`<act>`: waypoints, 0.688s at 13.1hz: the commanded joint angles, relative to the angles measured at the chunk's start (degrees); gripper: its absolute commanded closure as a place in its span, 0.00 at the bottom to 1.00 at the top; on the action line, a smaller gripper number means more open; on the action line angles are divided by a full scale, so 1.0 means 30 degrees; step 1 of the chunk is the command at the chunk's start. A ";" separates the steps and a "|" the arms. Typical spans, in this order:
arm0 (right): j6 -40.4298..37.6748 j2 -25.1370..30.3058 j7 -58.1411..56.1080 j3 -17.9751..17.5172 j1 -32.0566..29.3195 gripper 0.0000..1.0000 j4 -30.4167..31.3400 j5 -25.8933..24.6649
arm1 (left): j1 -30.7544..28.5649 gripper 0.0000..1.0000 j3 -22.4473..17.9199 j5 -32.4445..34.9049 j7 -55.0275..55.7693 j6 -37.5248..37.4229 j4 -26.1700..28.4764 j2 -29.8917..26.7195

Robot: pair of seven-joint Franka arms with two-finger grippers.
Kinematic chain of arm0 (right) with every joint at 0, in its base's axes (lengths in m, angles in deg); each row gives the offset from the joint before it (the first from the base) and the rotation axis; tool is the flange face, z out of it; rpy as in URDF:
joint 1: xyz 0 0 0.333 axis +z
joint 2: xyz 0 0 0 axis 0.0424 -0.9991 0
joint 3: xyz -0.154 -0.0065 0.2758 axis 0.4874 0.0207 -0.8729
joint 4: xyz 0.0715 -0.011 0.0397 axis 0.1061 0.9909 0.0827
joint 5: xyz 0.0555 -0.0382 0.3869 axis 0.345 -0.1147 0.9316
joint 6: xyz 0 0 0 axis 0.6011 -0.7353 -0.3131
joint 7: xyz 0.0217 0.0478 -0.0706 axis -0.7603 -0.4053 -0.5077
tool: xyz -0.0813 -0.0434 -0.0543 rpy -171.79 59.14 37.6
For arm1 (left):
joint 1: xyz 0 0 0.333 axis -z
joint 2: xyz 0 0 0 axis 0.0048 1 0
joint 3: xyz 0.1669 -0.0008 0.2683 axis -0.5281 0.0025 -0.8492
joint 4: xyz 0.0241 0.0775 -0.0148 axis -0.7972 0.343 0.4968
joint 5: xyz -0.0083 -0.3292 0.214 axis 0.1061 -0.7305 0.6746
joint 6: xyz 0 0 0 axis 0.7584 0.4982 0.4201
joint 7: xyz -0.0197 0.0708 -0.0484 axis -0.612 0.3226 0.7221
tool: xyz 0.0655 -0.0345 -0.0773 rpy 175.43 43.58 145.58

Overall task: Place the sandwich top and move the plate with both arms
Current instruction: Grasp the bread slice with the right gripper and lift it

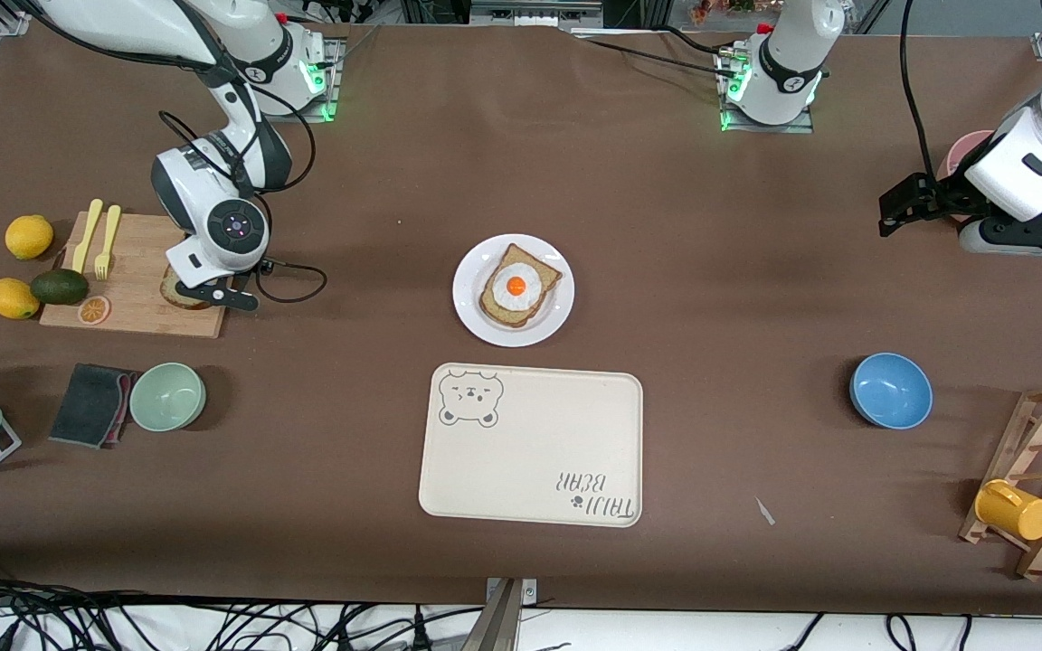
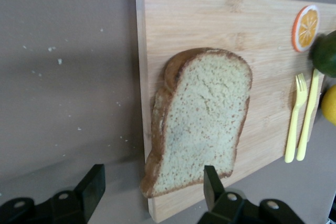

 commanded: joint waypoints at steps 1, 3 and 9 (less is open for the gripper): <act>-0.0241 -0.0602 0.0435 0.0062 -0.0089 0.25 -0.0226 -0.0466 | -0.0058 0.00 -0.0017 -0.0211 0.0036 -0.0338 -0.0220 -0.0001; -0.0212 -0.0953 0.0464 0.0062 -0.0089 0.33 -0.0226 -0.0466 | -0.0058 0.00 -0.0018 -0.0240 0.0036 -0.0338 -0.0220 -0.0001; -0.0446 -0.0897 0.0464 0.0179 -0.0089 0.65 -0.0138 -0.0437 | -0.0058 0.00 0.0012 -0.0240 0.0036 -0.0338 -0.0220 -0.0001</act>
